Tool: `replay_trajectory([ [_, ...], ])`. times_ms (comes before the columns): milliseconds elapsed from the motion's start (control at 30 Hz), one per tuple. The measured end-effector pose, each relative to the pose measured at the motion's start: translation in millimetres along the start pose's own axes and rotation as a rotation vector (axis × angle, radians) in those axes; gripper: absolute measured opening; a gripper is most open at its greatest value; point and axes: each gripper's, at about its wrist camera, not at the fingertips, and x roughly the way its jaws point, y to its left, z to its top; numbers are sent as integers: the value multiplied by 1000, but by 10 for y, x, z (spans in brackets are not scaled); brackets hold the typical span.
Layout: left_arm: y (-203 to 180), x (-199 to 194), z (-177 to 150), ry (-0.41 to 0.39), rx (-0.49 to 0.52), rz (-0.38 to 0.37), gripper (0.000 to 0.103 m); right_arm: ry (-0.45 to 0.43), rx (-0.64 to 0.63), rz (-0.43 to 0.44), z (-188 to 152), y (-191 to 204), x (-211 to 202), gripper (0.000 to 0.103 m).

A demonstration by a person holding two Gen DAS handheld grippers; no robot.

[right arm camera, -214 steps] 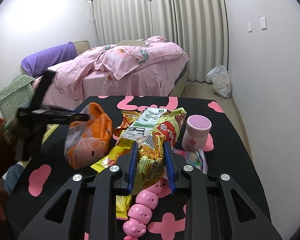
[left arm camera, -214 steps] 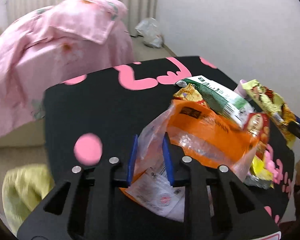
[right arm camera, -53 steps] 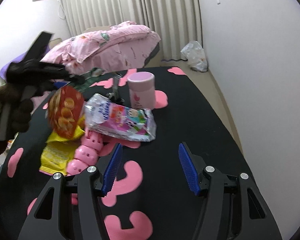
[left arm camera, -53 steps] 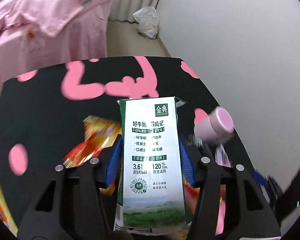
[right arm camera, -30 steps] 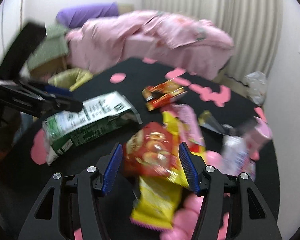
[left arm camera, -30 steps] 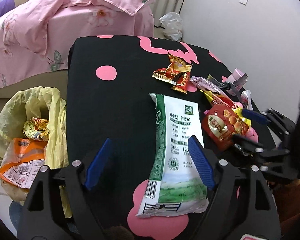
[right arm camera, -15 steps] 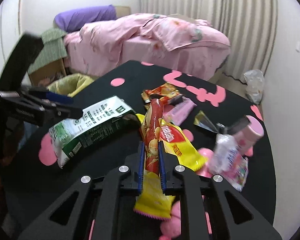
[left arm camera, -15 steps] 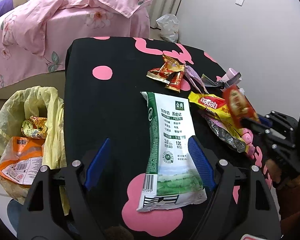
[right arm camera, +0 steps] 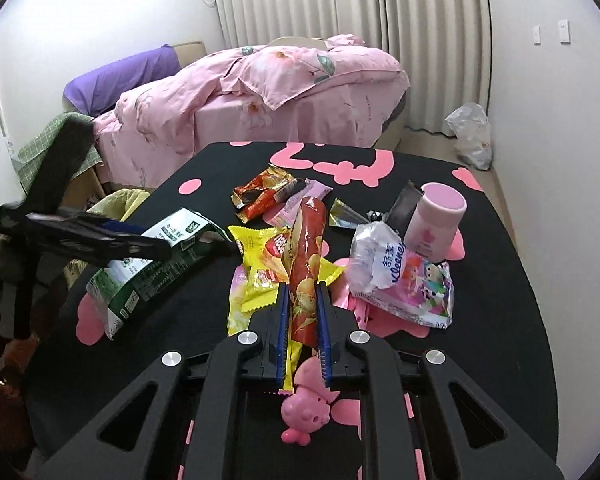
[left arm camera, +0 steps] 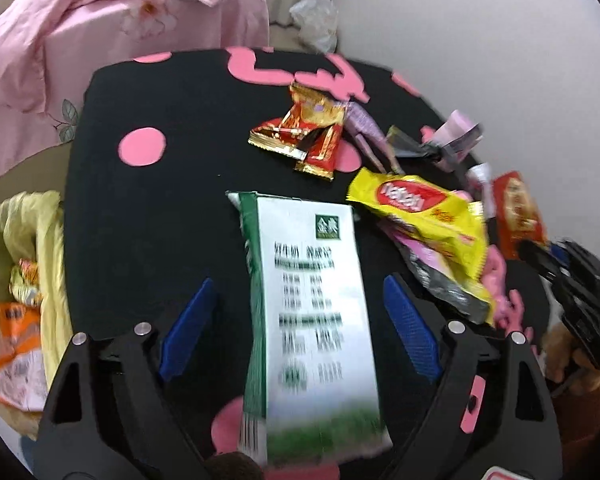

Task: Collect trash
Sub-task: 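Grasp the red snack tube with the right tool while the left tool lifts the milk packet, then carry the milk packet and red tube to the yellow trash bag and open both tools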

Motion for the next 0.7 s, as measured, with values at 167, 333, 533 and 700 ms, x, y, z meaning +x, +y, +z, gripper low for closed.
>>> replay_trajectory([
  [167, -115, 190, 184, 43, 50, 98, 73, -7, 9, 2, -54, 0, -20, 14],
  [333, -25, 105, 253, 75, -25, 42, 59, -30, 13, 11, -81, 9, -91, 14],
  [533, -60, -405, 124, -60, -44, 21, 59, -71, 10, 9, -44, 37, -242, 14],
  [700, -138, -840, -23, -207, -20, 67, 58, -96, -11, 6, 1, 130, -357, 14],
])
